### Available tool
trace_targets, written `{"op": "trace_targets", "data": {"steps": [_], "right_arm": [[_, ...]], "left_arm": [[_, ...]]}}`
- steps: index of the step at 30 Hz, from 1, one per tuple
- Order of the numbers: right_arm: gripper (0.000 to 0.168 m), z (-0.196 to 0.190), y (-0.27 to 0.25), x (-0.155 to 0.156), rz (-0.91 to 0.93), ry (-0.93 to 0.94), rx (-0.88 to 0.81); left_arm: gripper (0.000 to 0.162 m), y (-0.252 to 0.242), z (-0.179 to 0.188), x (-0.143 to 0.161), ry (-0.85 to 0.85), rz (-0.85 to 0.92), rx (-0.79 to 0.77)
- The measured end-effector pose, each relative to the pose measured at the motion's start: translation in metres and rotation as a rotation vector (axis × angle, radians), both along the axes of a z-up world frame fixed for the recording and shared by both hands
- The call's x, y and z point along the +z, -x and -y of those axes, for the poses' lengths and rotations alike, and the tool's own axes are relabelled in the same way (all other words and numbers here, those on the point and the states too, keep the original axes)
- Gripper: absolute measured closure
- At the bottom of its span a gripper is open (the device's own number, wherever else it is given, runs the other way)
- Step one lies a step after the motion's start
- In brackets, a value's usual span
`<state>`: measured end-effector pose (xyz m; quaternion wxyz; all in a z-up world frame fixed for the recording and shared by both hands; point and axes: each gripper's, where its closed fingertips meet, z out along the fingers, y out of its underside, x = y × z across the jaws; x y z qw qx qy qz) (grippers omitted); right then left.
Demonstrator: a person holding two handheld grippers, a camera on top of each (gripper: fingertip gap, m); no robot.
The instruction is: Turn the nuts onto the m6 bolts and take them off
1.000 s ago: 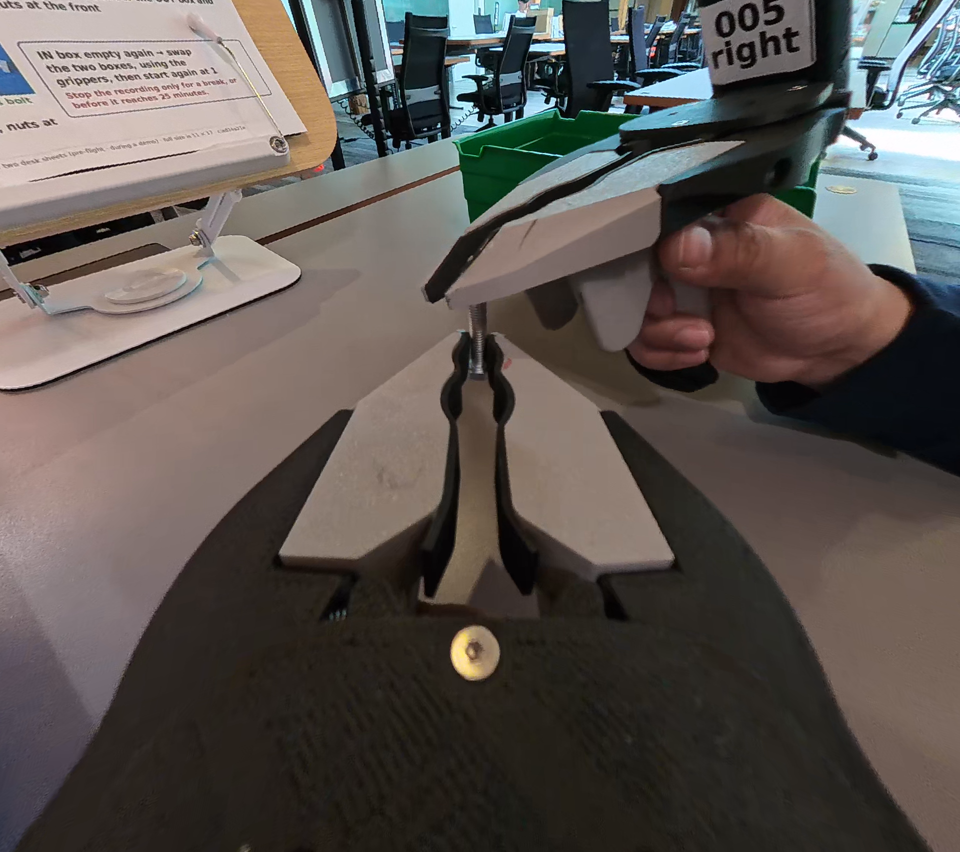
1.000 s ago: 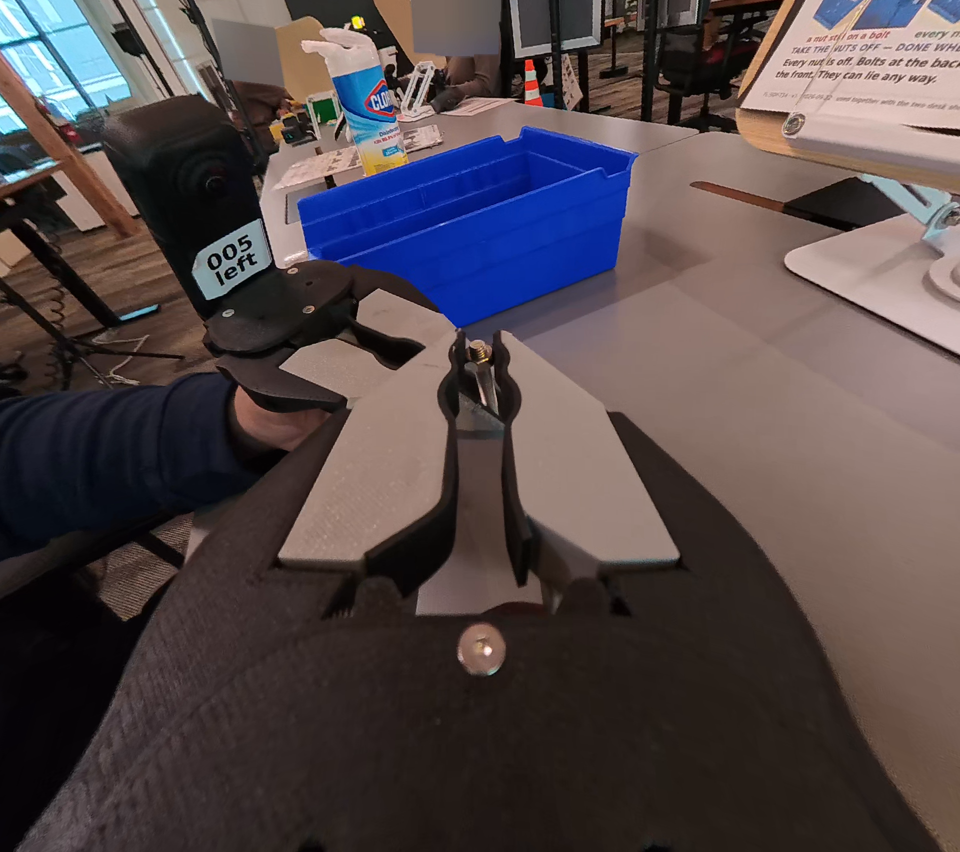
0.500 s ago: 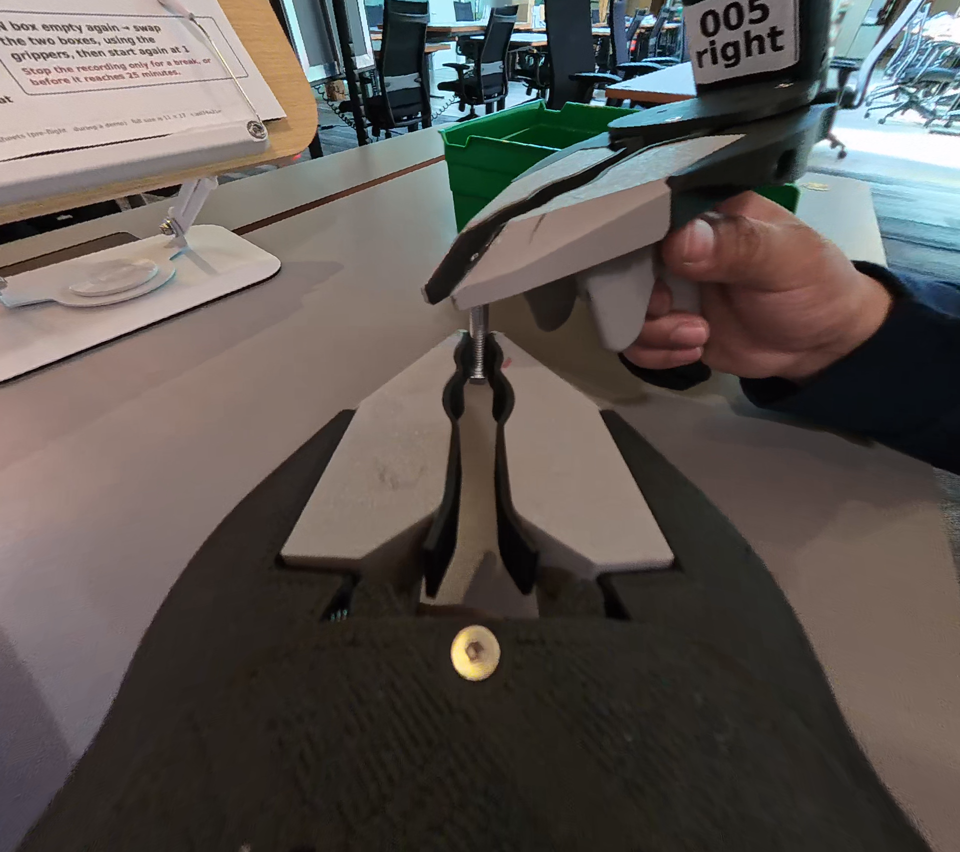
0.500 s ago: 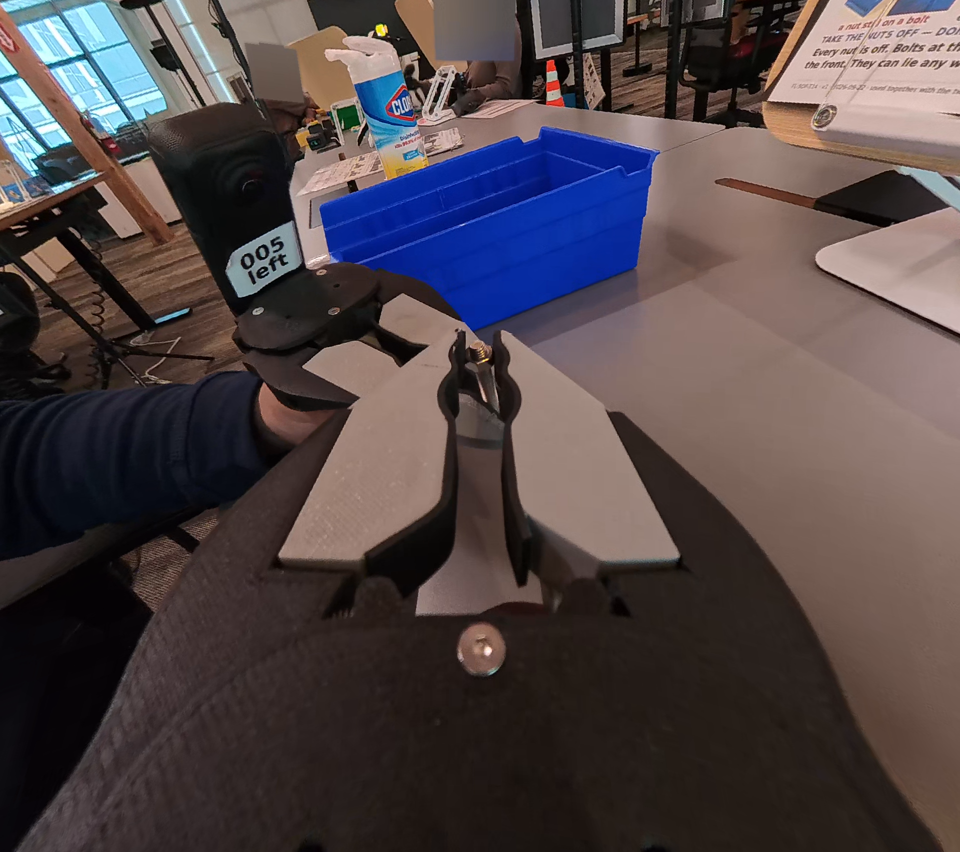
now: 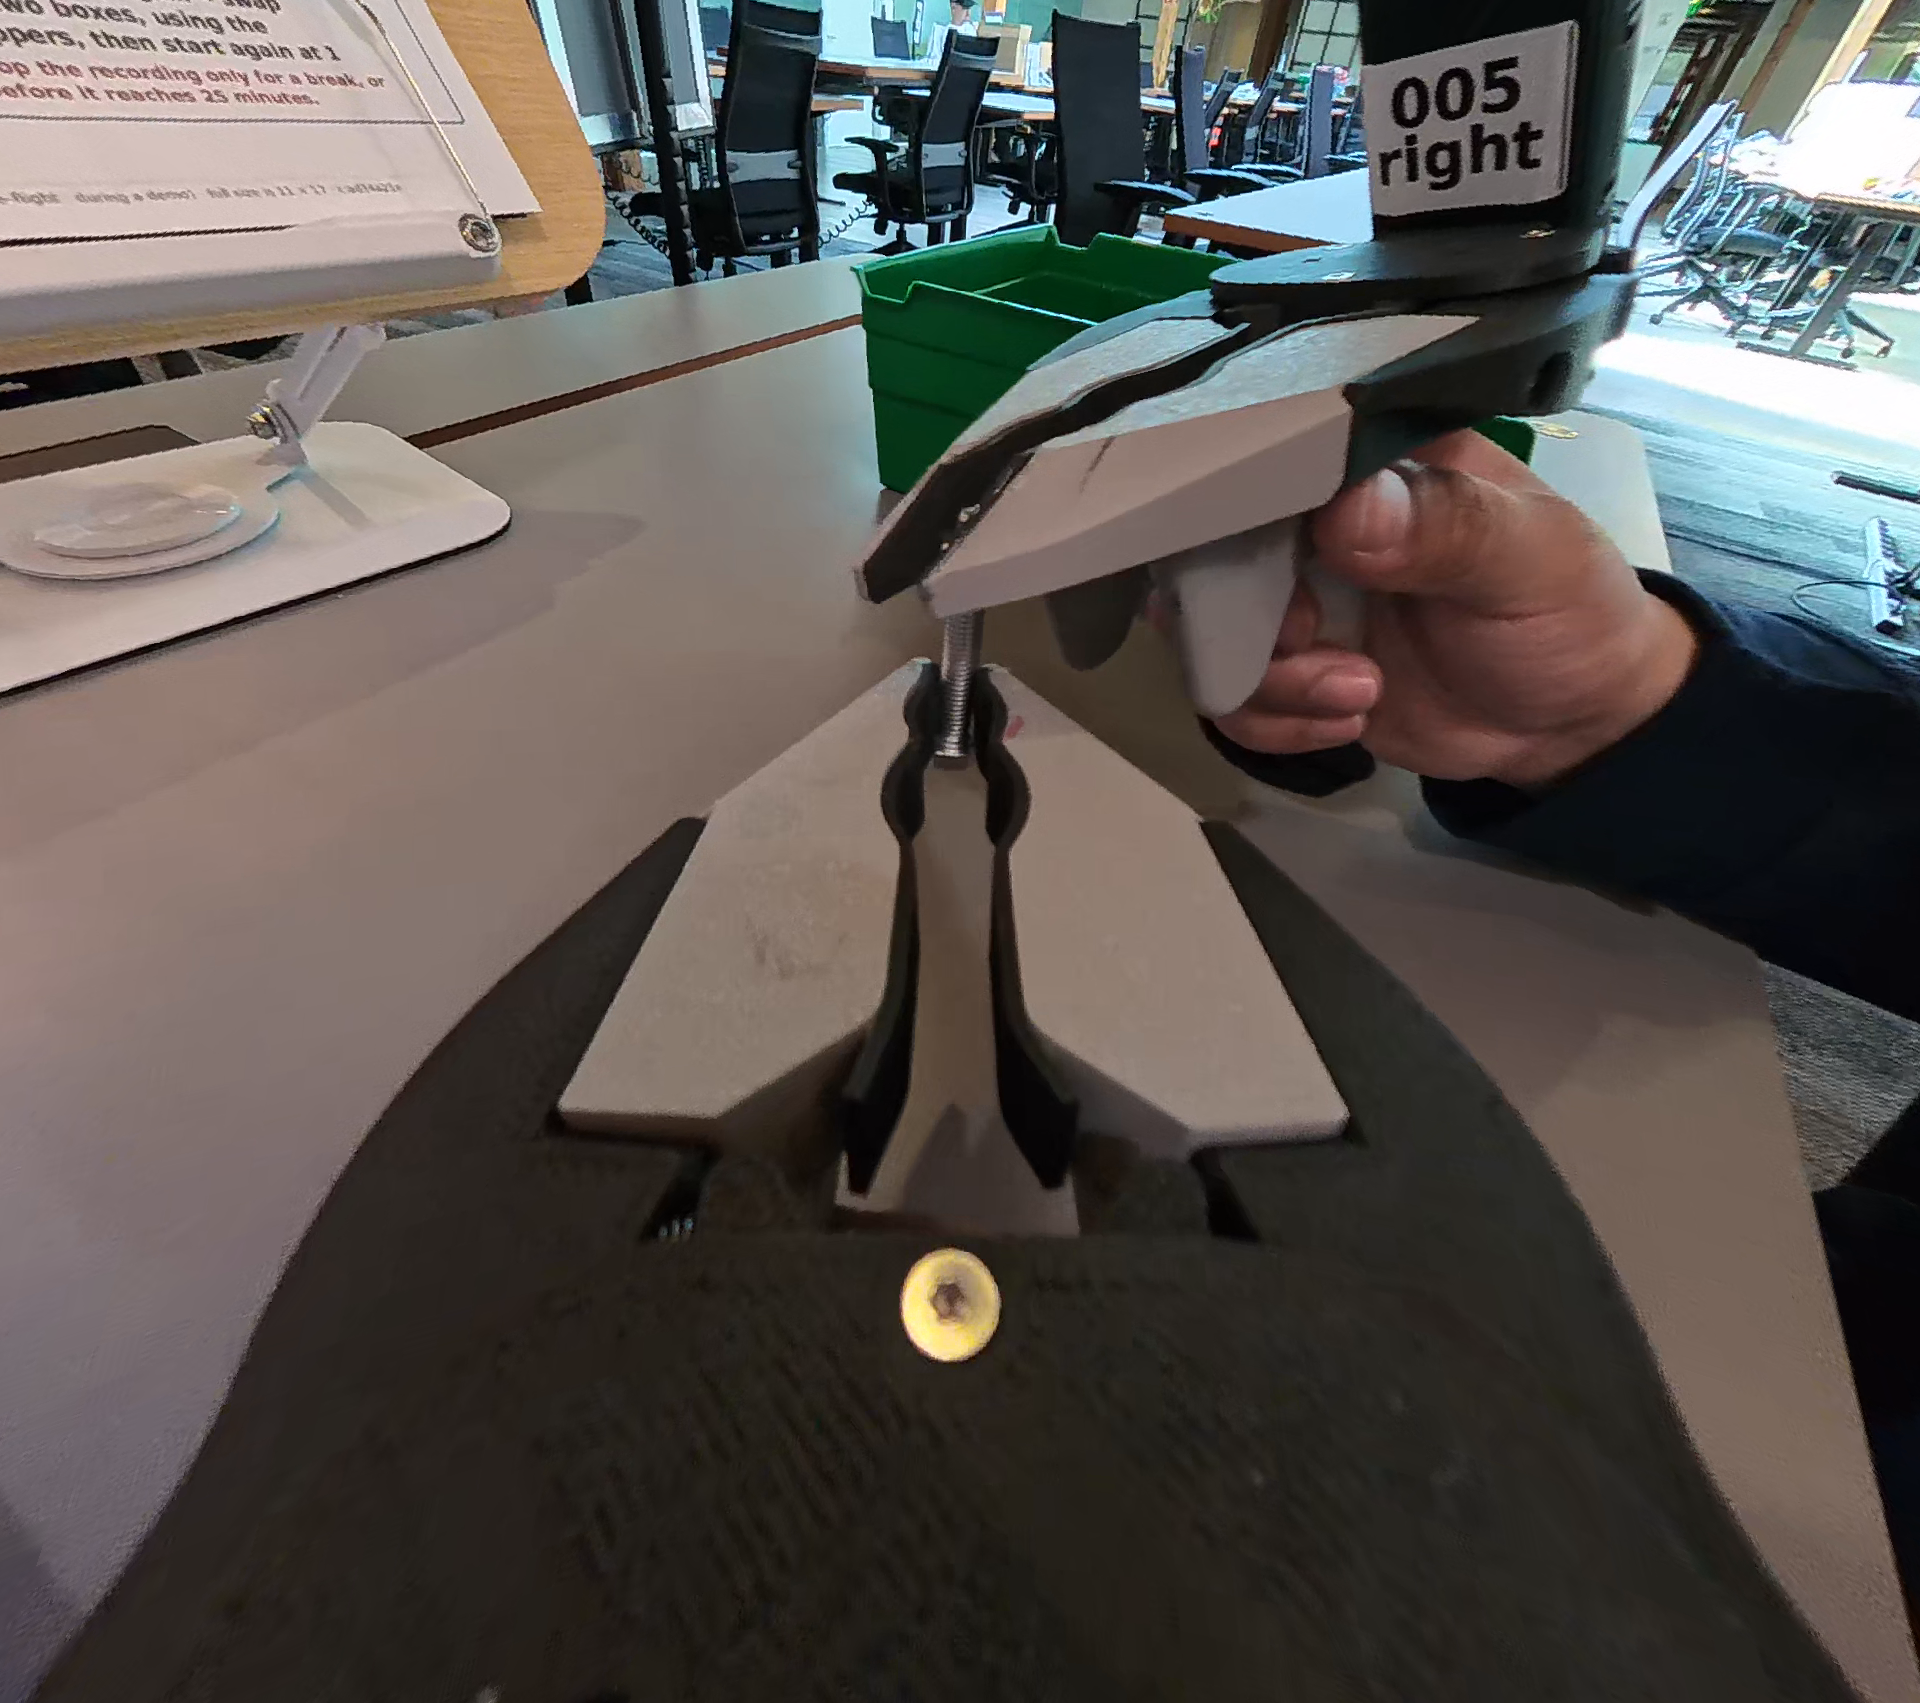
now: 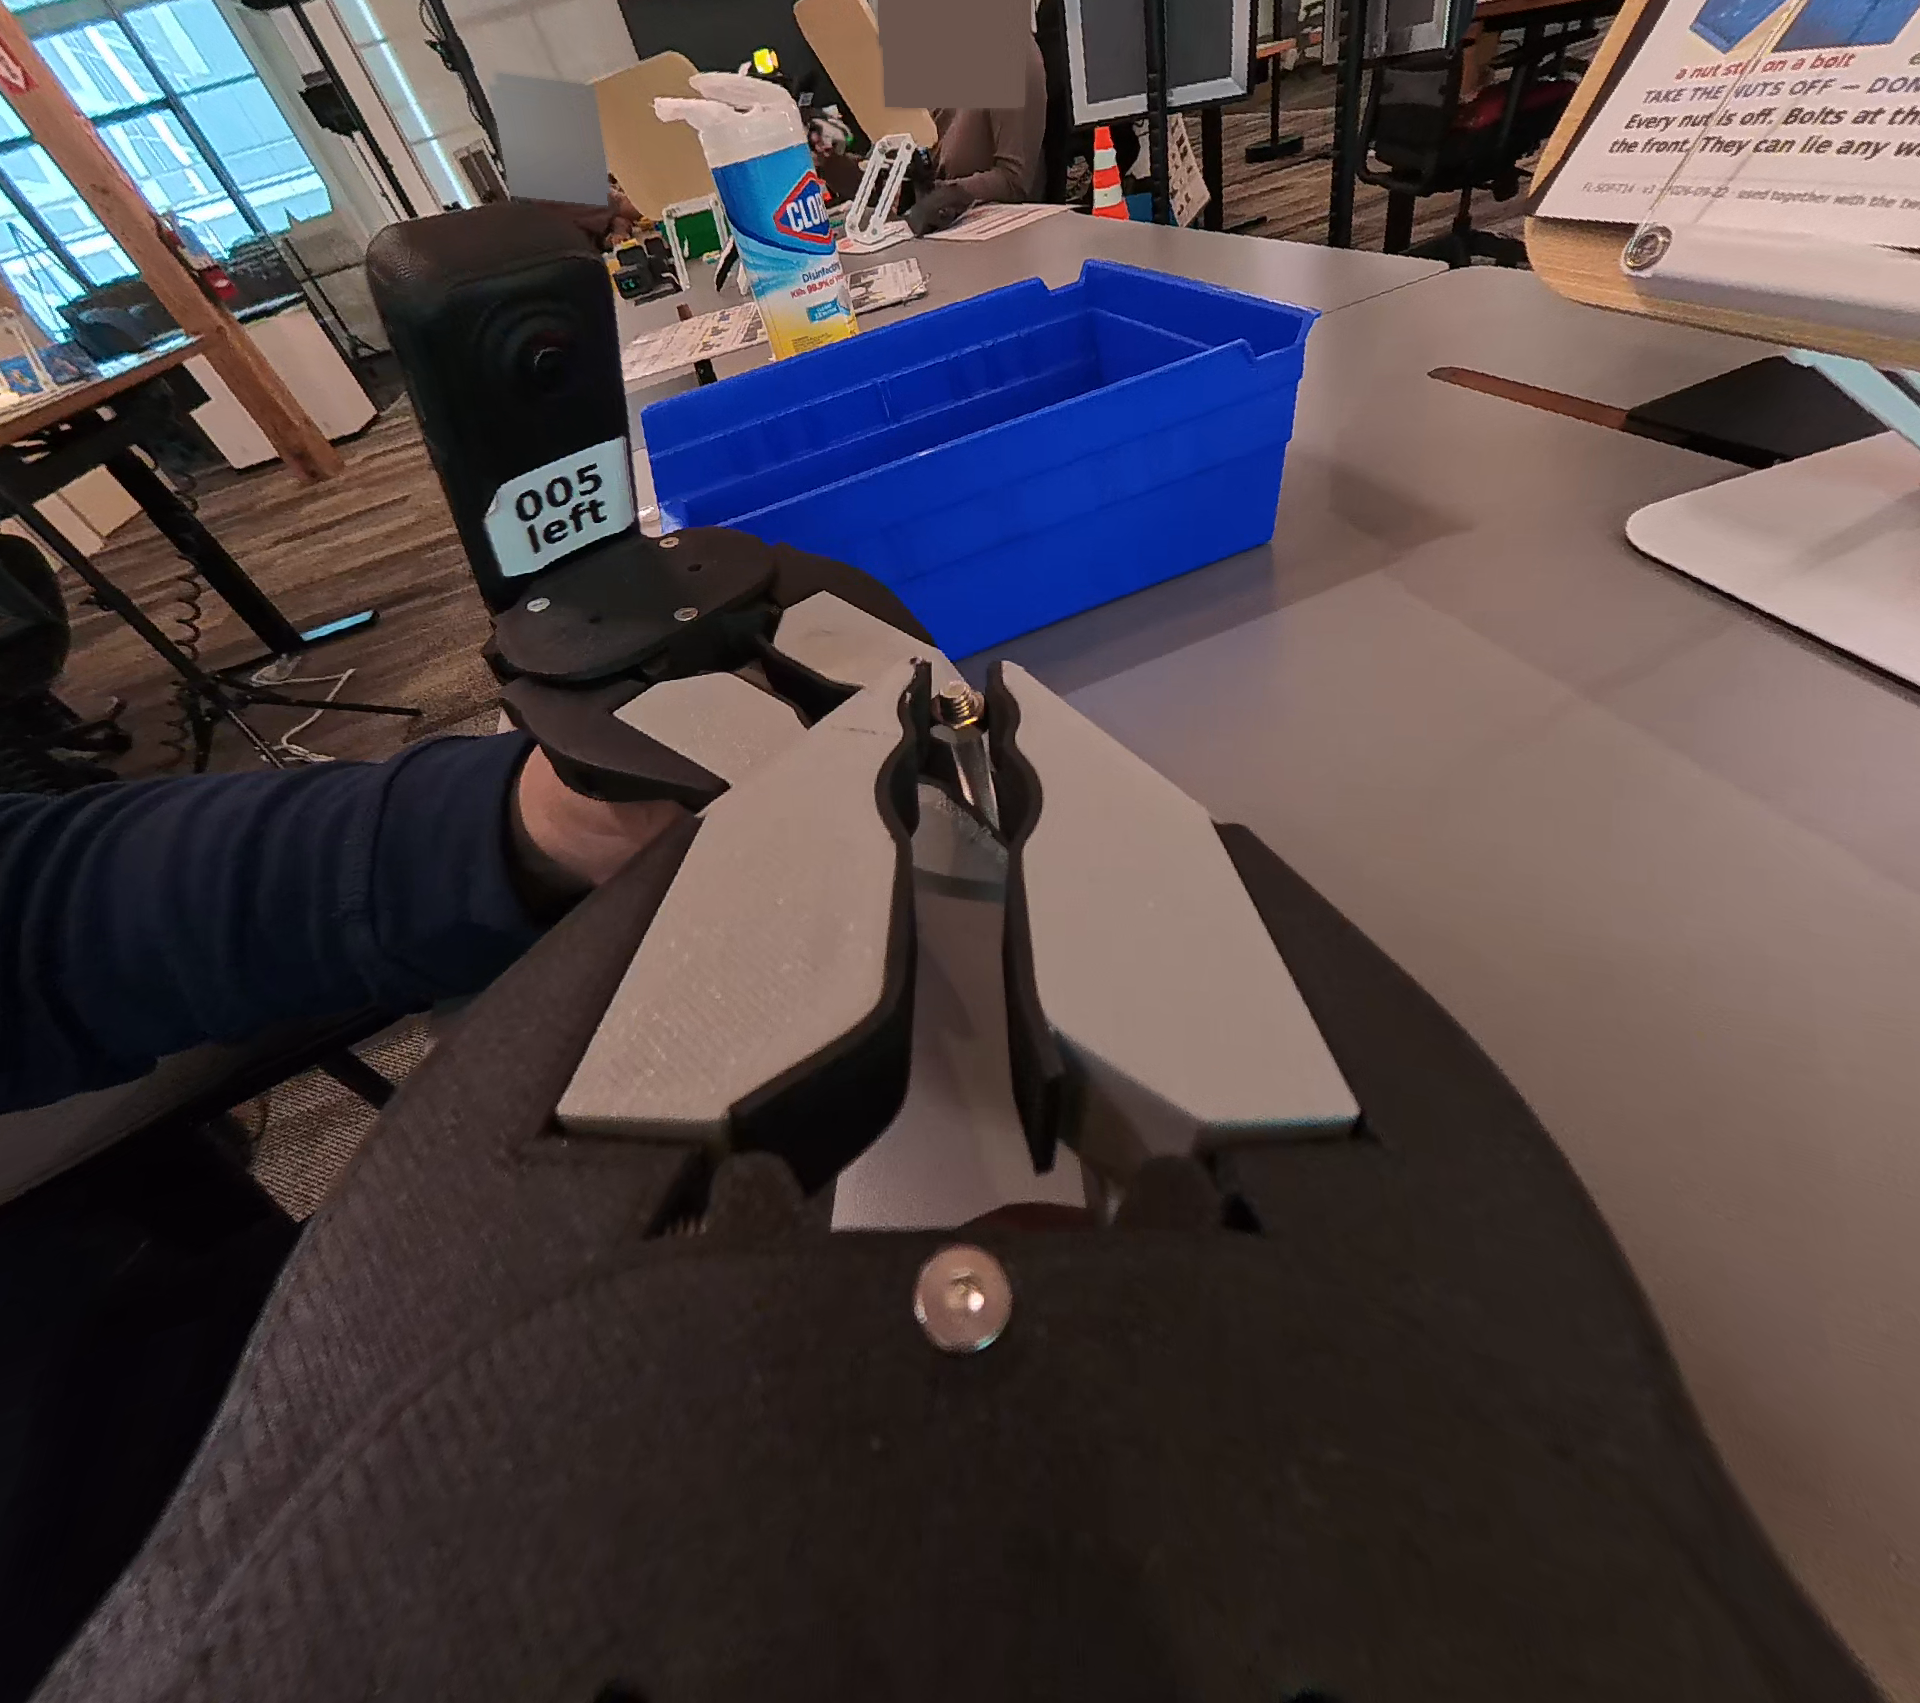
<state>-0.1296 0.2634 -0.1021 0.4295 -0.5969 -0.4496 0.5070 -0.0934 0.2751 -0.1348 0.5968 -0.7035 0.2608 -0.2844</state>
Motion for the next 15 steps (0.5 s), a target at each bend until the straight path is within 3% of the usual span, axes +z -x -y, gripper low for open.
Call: {"op": "trace_targets", "data": {"steps": [6, 15], "right_arm": [[0.161, 0.001, 0.001, 0.001, -0.015, 0.011, 0.009], [0.152, -0.015, -0.013, 0.009, -0.067, 0.040, -0.052]], "left_arm": [[0.160, 0.000, 0.002, 0.001, 0.001, -0.012, -0.011], [0.160, 0.025, -0.013, -0.004, 0.051, 0.018, 0.121]]}}
